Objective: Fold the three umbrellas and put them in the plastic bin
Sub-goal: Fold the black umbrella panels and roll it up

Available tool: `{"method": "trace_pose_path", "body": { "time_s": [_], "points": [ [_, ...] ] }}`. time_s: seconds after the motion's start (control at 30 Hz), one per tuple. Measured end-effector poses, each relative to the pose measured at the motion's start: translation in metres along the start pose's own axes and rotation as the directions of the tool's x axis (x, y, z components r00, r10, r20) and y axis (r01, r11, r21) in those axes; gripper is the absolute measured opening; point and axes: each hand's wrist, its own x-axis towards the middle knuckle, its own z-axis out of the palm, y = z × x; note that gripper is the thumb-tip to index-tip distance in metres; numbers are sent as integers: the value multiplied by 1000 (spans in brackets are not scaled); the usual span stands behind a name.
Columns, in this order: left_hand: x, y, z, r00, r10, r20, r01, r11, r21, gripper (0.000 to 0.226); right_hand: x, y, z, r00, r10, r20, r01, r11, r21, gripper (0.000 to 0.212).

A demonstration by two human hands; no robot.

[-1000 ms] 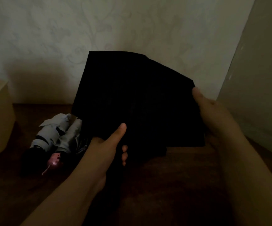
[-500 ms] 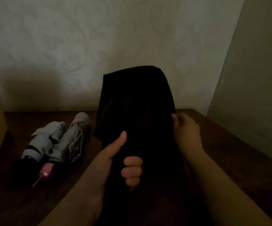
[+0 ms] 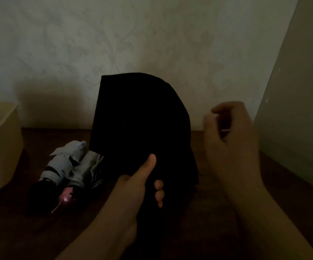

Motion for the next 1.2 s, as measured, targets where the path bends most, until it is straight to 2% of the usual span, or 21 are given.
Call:
{"method": "trace_pose_path", "body": {
  "time_s": [0.03, 0.1, 0.13, 0.3, 0.37, 0.47, 0.53, 0.57, 0.6, 0.63, 0.67, 0.7, 0.73, 0.77, 0.8, 0.83, 0.9, 0.93, 1.0, 1.07, 1.2],
  "points": [
    [0, -2, 0, 999, 24, -34, -22, 999, 44, 38, -5, -7, 5, 989, 57, 137, -62, 998, 29, 17],
    [1, -6, 1, 993, 99, -68, -87, 984, 154, 36, -14, -8, 20, 890, 189, 415, -184, 982, -52, 46],
    [1, -8, 1, 988, 143, -61, -128, 971, 201, 33, -16, -2, 29, 843, 224, 489, -213, 974, -79, 54],
    [2, -11, 3, 970, 242, 8, -236, 934, 268, 9, -19, 12, 46, 800, 224, 556, -344, 932, 119, 27],
    [1, -11, -1, 968, 249, 26, -248, 943, 222, 8, -22, 8, 48, 778, 234, 583, -419, 885, 204, 39],
    [4, -14, -5, 955, 296, 28, -296, 936, 192, 8, -22, 2, 47, 749, 159, 643, -423, 862, 280, 79],
    [3, -8, 5, 954, 297, -45, -292, 952, 96, 26, -25, 0, 50, 761, 120, 638, -355, 899, 255, 108],
    [-4, -5, -4, 903, 420, -91, -406, 903, 141, 56, -28, -3, 52, 775, 119, 621, -307, 930, 204, 116],
    [6, -8, -14, 892, 403, -206, -406, 913, 29, 82, -31, -3, 55, 810, 113, 576, -244, 957, 155, 117],
    [13, -16, -16, 881, 371, -294, -404, 913, -60, 93, -34, -4, 57, 845, 111, 524, -195, 975, 107, 112],
    [11, -15, -13, 900, 410, -151, -404, 912, 68, 76, -37, -5, 57, 874, 103, 475, -160, 984, 80, 102],
    [0, -12, -9, 927, 376, -23, -374, 926, 46, 48, -38, -5, 57, 898, 94, 431, -135, 989, 65, 87],
    [9, -17, -6, 937, 336, -90, -323, 936, 137, 44, -38, -3, 56, 912, 81, 403, -123, 989, 80, 69],
    [7, -18, -11, 927, 369, -71, -324, 880, 347, 56, -37, -3, 54, 920, 90, 383, -138, 985, 100, 46],
    [10, -19, -10, 938, 346, -12, -310, 857, 412, 53, -34, -2, 50, 923, 128, 363, -191, 971, 145, 22],
    [13, -19, -12, 928, 372, -23, -325, 838, 438, 39, -30, -1, 47, 928, 171, 331, -243, 951, 189, 11],
    [13, -13, -12, 926, 377, -2, -343, 845, 411, 21, -22, 3, 43, 912, 260, 319, -357, 885, 299, 31],
    [14, -11, -12, 937, 348, 13, -331, 877, 348, 22, -18, 9, 43, 882, 302, 362, -443, 794, 417, 34],
    [15, -7, -16, 951, 304, 48, -307, 927, 216, 42, -13, 12, 43, 809, 343, 477, -587, 514, 626, 31],
    [14, -4, -17, 962, 262, 80, -271, 951, 146, 53, -12, 12, 45, 748, 389, 537, -656, 316, 685, 30],
    [13, -1, -18, 974, 202, 104, -201, 979, -20, 66, -14, 15, 50, 732, 353, 583, -680, 316, 662, 28]
  ]
}}
